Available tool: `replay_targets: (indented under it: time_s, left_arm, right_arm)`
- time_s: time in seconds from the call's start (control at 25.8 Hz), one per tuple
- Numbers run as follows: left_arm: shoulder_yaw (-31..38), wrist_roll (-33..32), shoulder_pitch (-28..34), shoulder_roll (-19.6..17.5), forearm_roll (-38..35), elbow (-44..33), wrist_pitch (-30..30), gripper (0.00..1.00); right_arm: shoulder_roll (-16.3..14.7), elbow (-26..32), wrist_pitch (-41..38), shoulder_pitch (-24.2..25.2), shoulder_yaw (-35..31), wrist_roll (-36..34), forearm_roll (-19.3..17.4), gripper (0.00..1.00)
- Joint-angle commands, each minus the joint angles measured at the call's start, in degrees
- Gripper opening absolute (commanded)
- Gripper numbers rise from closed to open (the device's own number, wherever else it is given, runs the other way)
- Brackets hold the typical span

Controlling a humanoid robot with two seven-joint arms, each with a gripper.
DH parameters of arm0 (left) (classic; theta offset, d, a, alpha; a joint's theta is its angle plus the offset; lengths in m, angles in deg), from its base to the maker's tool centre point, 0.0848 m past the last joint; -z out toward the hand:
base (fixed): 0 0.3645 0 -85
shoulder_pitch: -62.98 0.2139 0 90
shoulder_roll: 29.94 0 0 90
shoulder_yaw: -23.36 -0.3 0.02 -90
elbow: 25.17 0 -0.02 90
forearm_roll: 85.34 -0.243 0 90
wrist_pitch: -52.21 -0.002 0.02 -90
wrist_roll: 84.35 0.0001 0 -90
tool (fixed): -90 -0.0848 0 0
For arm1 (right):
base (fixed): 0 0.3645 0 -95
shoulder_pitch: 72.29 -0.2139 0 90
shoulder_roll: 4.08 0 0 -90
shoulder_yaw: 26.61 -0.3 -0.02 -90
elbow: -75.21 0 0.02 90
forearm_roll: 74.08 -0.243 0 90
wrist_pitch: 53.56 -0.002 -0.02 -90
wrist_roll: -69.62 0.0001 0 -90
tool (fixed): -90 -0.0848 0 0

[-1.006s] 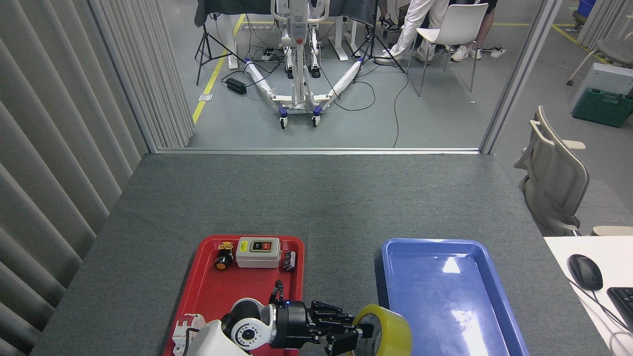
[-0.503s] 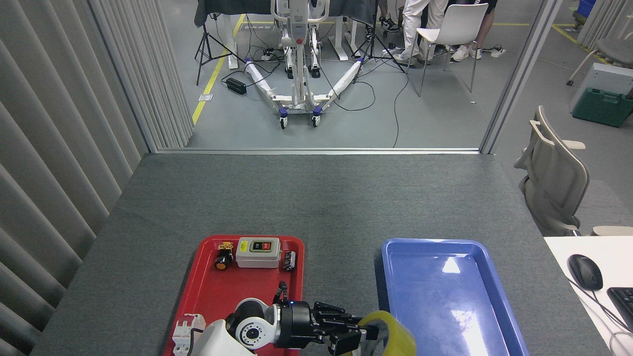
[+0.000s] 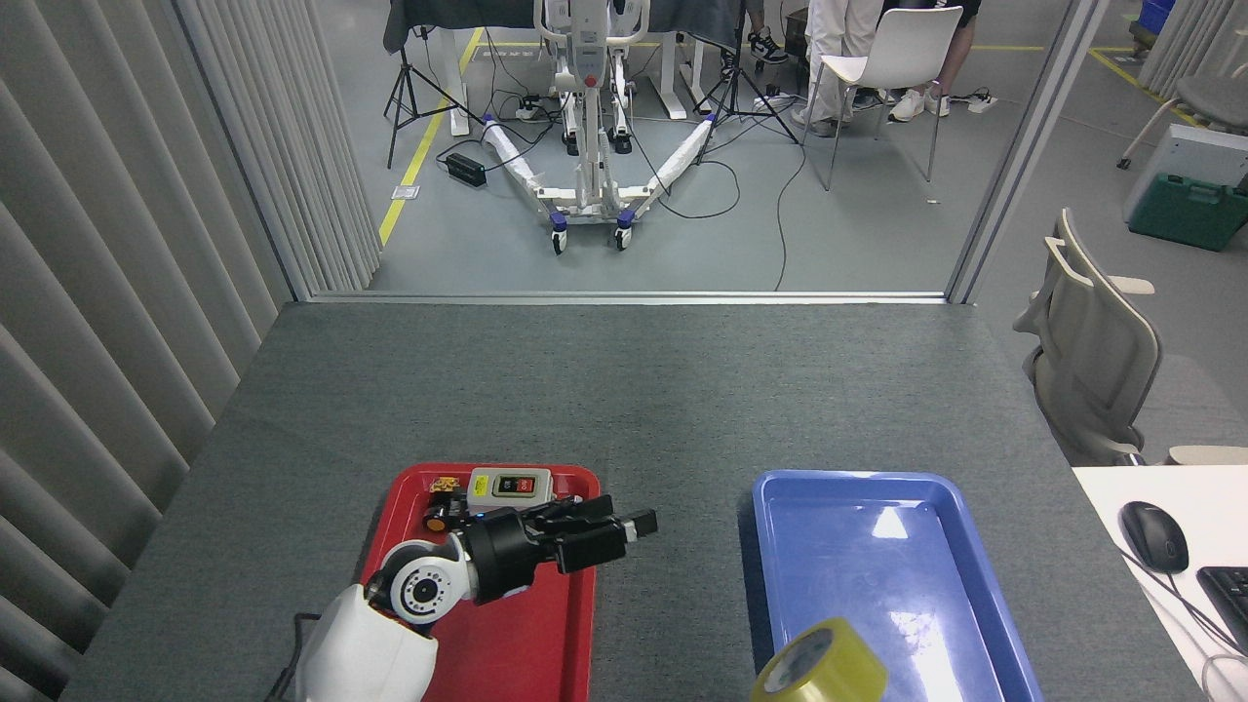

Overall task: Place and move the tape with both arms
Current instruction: 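Take the tape with the right gripper and withdraw the left gripper, then lower the tape into the blue tray with the right gripper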

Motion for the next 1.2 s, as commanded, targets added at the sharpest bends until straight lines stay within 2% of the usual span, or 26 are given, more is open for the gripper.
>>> replay_targets:
  time_s: [0.0,0.04,0.12,0.27,0.35,0.43,0.46,0.58,0.74,0.81,0.93,1.16]
  left_arm:
    - [1.89,21.85,3.22,-3.53,-5.06,0.24,-1.38,1.0]
    - [1.89,26.68,3.75,-5.2,-9.63,-0.55,-2.44,1.0]
    - [1.18,31.96,6.03,-8.98,-17.99,-3.89,-6.74,1.0]
    - [0.39,40.31,18.77,-14.25,-29.15,-19.53,-22.3,1.0]
    - [0.39,44.44,23.52,-15.31,-38.02,-23.84,-29.5,1.0]
    - [-1.19,44.62,25.28,-14.69,-46.46,-24.81,-34.69,1.0]
    - [-2.77,44.62,25.28,-14.43,-48.4,-24.81,-36.45,1.0]
    - [-3.65,44.35,24.93,-13.72,-46.55,-24.37,-39.44,1.0]
    - [-2.07,44.35,24.58,-14.34,-33.55,-19.71,-44.36,1.0]
    - [-2.42,44.44,24.05,-14.52,-29.85,-19.36,-43.4,1.0]
    - [-2.51,44.62,23.7,-14.08,-29.94,-19.97,-39.44,1.0]
    - [-2.6,45.58,23.52,-13.55,-30.03,-18.3,-38.91,1.0]
  right_arm:
    - [-0.42,0.05,5.96,0.12,-4.59,5.36,-0.85,0.0]
    - [-0.5,-0.12,8.5,-0.49,-5.38,7.91,-1.37,0.0]
    - [-0.5,-0.21,13.25,-1.55,-5.91,13.28,-4.1,0.0]
    - [-1.65,0.05,23.45,-6.12,-5.91,25.49,-11.13,0.0]
    - [-1.82,0.14,27.67,-8.4,-5.73,31.03,-14.64,0.0]
    - [-3.05,0.14,29.78,-10.33,-5.55,37.97,-19.39,0.0]
    - [-3.4,0.14,30.39,-11.13,-5.38,41.05,-21.33,0.0]
    - [-3.32,0.14,32.77,-12.53,-5.2,45.36,-23.79,0.0]
    - [-2.79,-0.03,34.87,-13.15,-5.03,48.78,-23.96,0.0]
    - [-2.52,-0.03,35.58,-13.15,-4.5,50.72,-23.96,0.0]
    - [-2.17,-0.03,35.84,-14.29,-2.92,51.16,-23.88,0.0]
    - [-2.26,-0.74,35.67,-16.22,-2.83,51.42,-24.4,0.0]
